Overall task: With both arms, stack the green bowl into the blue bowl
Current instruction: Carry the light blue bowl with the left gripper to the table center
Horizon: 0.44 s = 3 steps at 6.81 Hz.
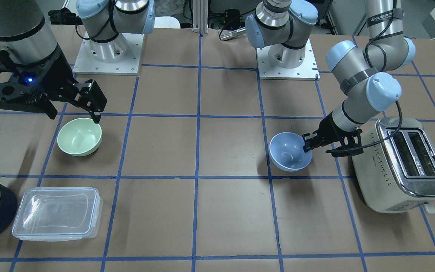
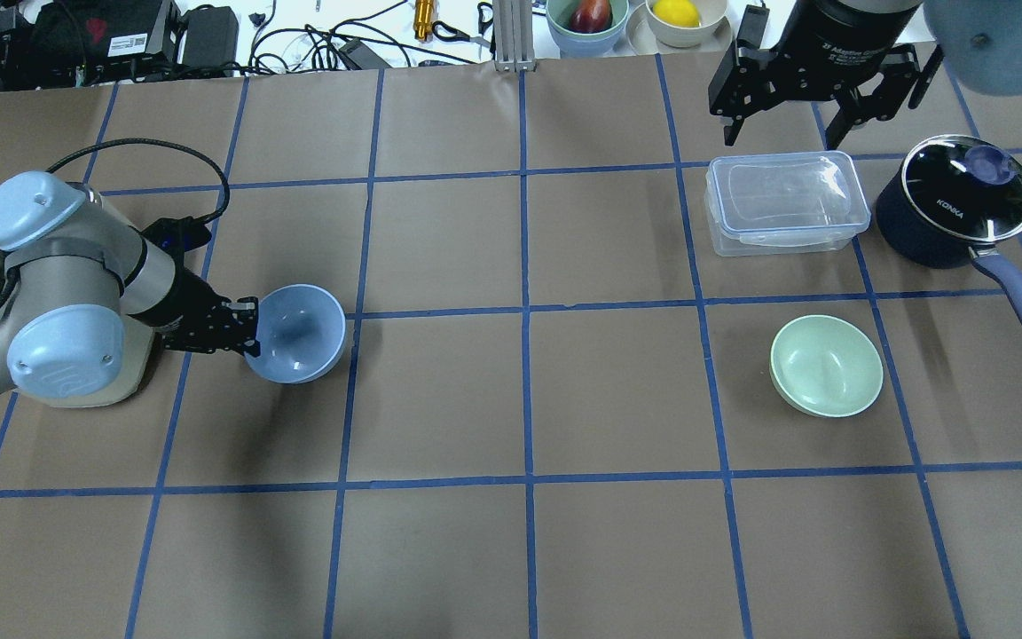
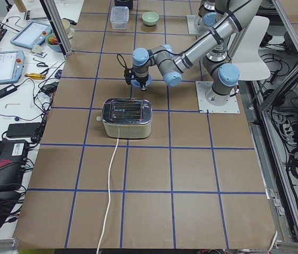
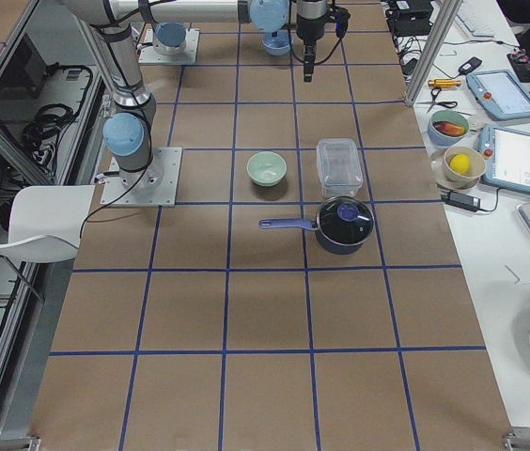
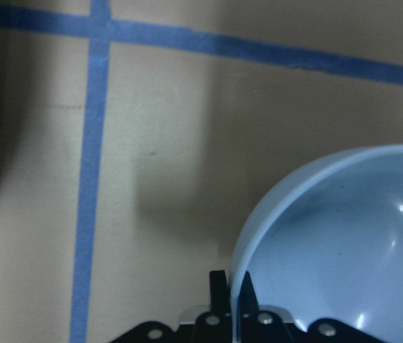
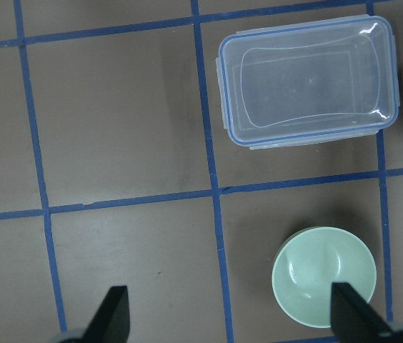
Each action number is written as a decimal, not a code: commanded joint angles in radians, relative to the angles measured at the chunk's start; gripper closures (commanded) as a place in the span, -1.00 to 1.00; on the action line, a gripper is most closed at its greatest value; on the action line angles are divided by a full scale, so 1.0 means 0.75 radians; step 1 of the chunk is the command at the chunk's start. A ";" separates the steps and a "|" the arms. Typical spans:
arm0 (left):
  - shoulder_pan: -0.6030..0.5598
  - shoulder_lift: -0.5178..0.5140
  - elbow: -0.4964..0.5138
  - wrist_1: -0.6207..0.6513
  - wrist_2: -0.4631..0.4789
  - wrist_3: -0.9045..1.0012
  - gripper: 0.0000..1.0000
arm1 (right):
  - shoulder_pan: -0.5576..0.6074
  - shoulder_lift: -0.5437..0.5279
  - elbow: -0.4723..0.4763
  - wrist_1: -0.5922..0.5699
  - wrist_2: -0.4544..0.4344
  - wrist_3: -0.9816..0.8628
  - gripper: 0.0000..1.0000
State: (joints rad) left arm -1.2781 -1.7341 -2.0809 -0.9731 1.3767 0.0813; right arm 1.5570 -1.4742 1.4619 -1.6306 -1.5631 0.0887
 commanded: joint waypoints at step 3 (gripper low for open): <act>-0.540 -0.101 0.114 0.190 -0.024 -0.743 1.00 | 0.000 0.000 0.000 0.000 0.000 -0.018 -1.00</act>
State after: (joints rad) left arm -1.5634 -1.7784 -2.0080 -0.8984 1.3568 -0.3115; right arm 1.5570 -1.4742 1.4619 -1.6307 -1.5631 0.0776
